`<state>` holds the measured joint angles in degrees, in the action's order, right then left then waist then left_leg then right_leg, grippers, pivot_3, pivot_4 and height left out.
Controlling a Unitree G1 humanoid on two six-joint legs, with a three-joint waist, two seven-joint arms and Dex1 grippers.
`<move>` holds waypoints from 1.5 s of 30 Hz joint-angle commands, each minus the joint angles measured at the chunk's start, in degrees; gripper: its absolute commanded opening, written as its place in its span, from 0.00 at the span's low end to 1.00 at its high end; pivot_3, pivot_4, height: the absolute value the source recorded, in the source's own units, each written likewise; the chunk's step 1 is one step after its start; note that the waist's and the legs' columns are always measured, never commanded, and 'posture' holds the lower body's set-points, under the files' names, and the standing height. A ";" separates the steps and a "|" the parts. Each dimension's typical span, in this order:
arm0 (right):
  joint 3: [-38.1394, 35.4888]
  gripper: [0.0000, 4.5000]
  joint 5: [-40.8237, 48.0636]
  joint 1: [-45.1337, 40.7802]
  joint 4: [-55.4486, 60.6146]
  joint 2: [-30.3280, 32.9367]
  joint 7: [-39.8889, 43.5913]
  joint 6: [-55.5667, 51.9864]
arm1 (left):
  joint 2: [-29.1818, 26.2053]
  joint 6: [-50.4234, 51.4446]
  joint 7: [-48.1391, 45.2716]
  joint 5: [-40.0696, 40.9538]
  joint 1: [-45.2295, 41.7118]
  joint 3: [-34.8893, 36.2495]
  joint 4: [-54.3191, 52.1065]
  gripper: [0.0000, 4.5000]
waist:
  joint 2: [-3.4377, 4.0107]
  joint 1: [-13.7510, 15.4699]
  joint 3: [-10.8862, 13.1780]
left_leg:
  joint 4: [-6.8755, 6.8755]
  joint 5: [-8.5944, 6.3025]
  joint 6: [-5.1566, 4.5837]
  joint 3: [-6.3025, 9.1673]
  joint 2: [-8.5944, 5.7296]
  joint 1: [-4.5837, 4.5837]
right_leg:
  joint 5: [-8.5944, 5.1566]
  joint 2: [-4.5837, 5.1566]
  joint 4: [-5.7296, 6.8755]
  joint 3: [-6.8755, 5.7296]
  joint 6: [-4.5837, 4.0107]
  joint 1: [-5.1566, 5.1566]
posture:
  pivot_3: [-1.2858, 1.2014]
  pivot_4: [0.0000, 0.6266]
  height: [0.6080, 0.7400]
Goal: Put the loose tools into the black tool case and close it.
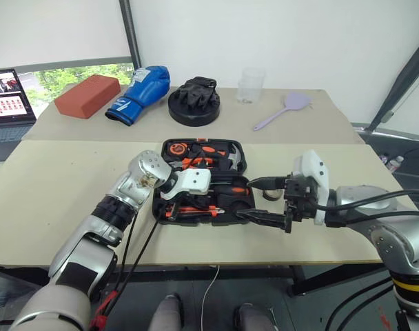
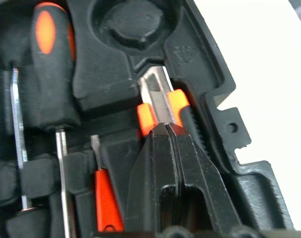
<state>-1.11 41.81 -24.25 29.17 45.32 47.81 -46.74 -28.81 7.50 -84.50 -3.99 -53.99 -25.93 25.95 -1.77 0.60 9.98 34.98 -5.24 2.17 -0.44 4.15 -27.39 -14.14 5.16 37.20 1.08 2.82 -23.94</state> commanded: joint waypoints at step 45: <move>16.10 1.00 -28.73 -18.57 -49.11 -0.09 14.92 20.19 | -22.80 34.33 9.64 36.69 20.79 34.63 -43.91 0.98 | 0.06 -1.42 -0.02 | -0.12 0.06 -0.09 -0.03 -0.04 0.13 | -0.22 0.04 -0.10 0.01 0.14 0.08 | 0.52 0.24 0.97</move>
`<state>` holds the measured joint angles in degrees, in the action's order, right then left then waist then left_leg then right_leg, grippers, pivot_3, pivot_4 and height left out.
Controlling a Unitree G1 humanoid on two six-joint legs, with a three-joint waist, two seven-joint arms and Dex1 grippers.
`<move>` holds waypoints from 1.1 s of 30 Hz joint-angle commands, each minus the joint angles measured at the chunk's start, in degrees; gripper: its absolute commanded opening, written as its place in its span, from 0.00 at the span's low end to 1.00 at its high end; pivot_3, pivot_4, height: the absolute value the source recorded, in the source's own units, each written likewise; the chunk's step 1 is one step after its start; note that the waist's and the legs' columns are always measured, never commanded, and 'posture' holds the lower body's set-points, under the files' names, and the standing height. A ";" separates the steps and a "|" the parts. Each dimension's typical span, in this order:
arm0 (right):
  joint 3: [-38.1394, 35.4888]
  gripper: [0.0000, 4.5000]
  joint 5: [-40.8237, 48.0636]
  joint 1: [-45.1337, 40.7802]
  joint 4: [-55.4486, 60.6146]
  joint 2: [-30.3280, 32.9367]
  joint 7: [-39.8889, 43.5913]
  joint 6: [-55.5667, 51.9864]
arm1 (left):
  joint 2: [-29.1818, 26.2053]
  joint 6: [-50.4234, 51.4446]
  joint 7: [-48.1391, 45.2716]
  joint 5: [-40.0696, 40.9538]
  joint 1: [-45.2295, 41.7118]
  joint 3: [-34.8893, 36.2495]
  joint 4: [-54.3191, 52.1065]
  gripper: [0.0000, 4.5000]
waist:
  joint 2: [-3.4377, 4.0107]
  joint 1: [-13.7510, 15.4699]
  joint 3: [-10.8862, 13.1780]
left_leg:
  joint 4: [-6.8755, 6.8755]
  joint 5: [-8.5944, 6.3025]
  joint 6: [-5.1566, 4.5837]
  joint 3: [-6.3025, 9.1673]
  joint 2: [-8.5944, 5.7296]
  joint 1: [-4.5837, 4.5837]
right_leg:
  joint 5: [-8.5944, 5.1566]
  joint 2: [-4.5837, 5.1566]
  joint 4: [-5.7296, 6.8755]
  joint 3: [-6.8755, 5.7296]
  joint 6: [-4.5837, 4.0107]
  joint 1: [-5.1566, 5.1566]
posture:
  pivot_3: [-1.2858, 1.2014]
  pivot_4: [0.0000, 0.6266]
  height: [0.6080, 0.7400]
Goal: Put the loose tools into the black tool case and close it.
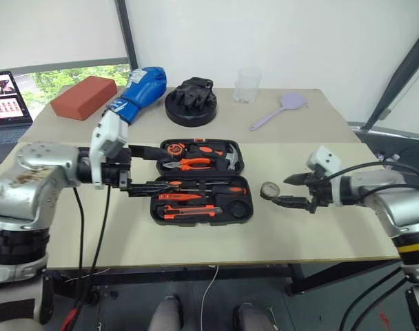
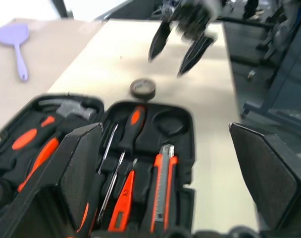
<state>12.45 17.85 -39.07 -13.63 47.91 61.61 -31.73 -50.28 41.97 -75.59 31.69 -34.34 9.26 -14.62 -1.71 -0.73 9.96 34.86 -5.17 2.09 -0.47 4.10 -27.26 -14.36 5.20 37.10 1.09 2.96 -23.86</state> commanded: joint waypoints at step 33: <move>5.08 0.00 -4.89 4.07 25.57 -8.89 0.65 -4.44 | -1.96 -11.22 0.23 -3.56 2.69 -11.05 -0.29 1.00 | 0.06 0.59 0.04 | -0.07 -0.05 0.13 -0.07 0.01 -0.07 | -0.10 -0.01 0.05 0.06 -0.20 -0.18 | 0.52 0.24 0.97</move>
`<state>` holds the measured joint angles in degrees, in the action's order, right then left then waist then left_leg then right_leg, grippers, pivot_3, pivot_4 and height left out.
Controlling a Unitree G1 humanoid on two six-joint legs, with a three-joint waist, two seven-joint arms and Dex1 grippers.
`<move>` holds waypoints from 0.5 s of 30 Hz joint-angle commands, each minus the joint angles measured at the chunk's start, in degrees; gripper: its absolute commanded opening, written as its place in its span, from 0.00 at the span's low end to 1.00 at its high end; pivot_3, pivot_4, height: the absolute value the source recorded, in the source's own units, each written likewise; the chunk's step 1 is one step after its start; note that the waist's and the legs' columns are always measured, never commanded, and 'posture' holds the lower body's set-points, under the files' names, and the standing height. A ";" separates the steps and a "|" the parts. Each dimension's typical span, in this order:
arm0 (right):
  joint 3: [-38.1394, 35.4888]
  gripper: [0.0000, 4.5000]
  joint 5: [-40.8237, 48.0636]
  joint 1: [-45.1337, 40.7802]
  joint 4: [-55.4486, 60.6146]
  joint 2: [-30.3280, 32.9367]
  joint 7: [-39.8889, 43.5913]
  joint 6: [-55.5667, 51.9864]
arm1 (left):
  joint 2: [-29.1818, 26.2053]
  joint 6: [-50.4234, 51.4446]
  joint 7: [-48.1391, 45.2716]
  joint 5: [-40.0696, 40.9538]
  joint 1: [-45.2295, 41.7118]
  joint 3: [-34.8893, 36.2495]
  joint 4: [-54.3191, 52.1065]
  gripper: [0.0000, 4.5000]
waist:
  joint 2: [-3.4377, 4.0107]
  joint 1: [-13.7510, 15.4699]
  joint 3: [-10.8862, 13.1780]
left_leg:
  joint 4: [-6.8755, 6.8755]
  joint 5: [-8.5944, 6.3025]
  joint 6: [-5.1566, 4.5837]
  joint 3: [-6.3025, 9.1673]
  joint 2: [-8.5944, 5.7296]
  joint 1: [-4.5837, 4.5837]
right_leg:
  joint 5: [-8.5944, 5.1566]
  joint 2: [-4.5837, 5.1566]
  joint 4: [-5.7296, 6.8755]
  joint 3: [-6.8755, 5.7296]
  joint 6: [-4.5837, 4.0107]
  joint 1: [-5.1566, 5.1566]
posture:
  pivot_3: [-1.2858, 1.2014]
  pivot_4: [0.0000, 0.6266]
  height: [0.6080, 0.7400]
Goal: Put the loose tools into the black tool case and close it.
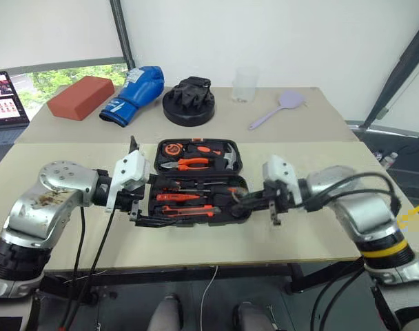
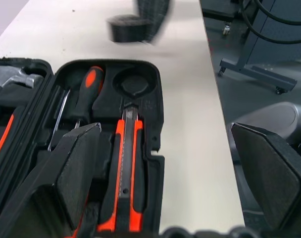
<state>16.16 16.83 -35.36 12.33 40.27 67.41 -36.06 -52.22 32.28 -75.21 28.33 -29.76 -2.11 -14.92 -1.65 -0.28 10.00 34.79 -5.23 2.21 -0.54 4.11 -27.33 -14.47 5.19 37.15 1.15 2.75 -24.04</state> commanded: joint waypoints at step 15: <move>0.10 0.63 -1.35 0.78 3.85 0.97 -4.44 -4.56 | 0.03 -2.87 0.25 -1.66 -2.17 -0.29 2.00 1.00 | 0.00 0.85 0.00 | 0.00 0.07 -0.10 -0.09 0.01 -0.02 | 0.27 0.02 0.00 0.01 0.23 -0.06 | 0.52 0.24 0.97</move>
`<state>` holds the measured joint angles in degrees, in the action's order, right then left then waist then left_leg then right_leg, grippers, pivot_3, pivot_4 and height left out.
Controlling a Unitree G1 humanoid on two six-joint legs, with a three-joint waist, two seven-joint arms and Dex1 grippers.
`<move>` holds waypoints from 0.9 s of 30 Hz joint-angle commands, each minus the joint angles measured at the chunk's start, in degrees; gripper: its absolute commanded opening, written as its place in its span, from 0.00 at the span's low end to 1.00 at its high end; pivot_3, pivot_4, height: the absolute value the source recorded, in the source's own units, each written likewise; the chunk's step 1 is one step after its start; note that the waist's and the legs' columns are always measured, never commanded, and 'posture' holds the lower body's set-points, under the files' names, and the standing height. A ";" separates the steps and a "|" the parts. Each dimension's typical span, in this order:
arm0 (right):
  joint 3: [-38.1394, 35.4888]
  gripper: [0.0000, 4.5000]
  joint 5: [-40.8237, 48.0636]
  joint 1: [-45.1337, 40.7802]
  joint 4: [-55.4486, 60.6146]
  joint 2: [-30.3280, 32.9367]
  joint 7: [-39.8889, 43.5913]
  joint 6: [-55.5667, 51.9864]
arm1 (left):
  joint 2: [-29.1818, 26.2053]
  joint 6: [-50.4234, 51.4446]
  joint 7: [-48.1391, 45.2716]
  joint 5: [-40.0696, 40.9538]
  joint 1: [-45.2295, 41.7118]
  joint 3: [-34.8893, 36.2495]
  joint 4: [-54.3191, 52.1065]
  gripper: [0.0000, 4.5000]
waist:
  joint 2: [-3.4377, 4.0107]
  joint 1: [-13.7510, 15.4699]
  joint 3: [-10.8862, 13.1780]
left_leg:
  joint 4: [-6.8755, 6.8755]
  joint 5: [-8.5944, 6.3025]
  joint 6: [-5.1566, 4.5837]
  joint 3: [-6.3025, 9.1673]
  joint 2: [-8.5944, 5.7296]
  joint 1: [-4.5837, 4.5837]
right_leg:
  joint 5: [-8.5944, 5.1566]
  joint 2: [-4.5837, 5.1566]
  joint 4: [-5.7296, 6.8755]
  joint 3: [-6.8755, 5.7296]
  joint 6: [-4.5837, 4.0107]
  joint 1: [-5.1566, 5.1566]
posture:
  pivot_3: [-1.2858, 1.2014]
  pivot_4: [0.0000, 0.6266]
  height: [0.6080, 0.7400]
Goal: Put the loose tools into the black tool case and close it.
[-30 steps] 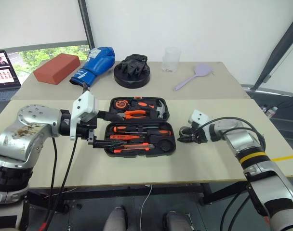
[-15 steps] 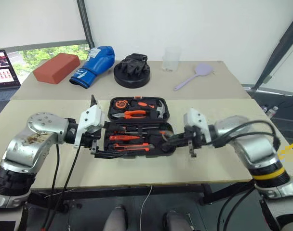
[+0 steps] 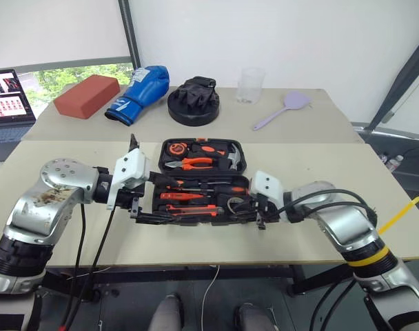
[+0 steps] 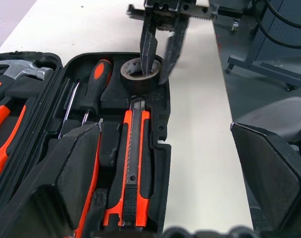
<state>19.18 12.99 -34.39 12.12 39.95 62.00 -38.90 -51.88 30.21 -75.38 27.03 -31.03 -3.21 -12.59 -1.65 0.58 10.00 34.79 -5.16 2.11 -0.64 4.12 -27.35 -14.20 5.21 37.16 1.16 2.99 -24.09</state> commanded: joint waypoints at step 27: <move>-1.05 0.76 0.77 -1.26 -1.64 7.28 4.67 0.08 | -1.21 -0.27 0.88 -0.10 -0.70 1.90 -0.45 1.00 | 0.00 0.27 0.00 | 0.05 -0.01 0.02 -0.04 0.01 0.00 | -0.23 0.02 -0.03 0.00 -0.24 0.05 | 0.52 0.24 0.97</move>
<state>20.88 12.73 -34.69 9.03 46.05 65.49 -38.10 -52.33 31.03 -74.05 27.04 -30.54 -1.77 -12.63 -1.65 0.85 10.00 34.84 -5.17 2.14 -0.67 4.13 -27.35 -14.43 5.23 37.12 1.16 2.75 -24.05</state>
